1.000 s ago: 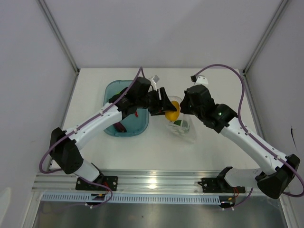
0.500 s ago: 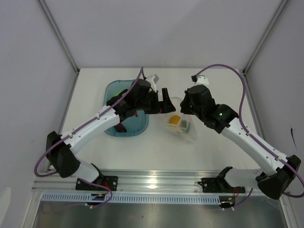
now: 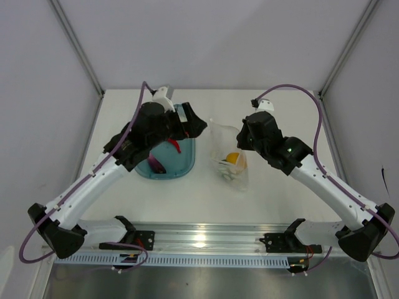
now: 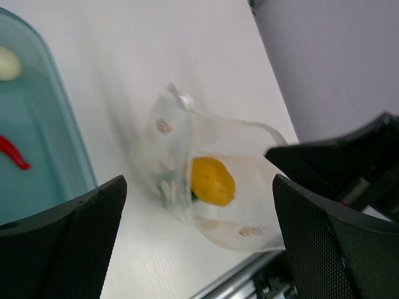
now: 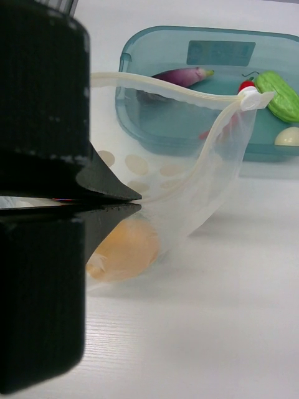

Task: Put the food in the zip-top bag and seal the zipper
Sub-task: Place the fake fruit in the zipper food storage bag.

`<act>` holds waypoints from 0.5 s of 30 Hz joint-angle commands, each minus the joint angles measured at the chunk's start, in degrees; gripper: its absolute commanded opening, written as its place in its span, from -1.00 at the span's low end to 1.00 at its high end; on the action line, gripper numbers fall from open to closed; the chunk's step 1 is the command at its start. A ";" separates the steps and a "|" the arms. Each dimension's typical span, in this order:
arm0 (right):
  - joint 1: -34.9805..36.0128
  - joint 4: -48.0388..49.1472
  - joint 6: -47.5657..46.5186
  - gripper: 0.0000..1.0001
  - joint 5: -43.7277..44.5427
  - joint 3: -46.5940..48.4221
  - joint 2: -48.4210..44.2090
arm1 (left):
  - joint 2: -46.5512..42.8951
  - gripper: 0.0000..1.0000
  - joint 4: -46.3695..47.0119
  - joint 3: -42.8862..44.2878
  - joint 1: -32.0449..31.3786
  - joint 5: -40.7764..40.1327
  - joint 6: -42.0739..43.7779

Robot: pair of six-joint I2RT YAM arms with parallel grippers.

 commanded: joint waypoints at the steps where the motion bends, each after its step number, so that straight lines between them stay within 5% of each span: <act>1: 0.21 1.36 -0.07 -1.00 1.59 -0.17 -1.03 | -0.70 0.99 -4.64 2.44 4.59 -6.02 -0.04; 9: 0.21 1.54 -0.06 -1.00 0.97 -0.17 -0.06 | 9.37 0.99 -16.40 7.01 14.97 -8.48 -6.37; 15: 0.30 1.45 0.02 -1.00 0.62 -0.17 0.29 | 25.29 0.99 -30.29 22.65 17.09 -14.28 -11.99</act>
